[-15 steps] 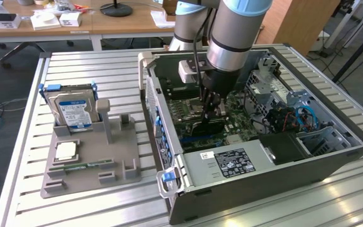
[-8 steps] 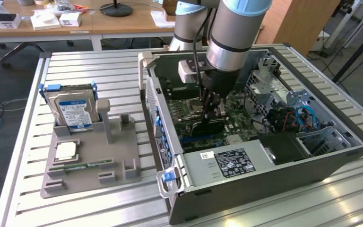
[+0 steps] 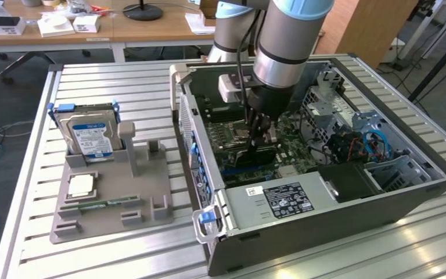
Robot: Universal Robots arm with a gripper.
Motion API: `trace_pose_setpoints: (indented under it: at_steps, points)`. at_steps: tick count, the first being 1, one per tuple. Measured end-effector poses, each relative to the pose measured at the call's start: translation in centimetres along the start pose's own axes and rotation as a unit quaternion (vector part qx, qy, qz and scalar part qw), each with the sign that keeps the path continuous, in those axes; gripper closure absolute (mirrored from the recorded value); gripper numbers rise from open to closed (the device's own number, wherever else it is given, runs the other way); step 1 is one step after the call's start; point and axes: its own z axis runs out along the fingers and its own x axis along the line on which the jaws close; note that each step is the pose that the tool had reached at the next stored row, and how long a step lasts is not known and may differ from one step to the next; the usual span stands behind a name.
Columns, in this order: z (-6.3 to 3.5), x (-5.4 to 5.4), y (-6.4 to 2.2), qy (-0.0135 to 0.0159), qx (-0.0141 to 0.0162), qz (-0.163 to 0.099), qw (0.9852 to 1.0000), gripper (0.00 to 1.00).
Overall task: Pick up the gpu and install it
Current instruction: 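Press down on the gpu until it lock into place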
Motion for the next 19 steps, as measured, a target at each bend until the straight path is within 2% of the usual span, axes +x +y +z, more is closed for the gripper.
trace_pose_setpoints:
  at_steps: [11,19]
  points:
    - [0.01,0.07,0.31,-0.0013,0.0021,0.000,1.0000,0.90]
    - [0.05,0.08,0.33,-0.0016,0.0022,0.000,1.0000,0.90]
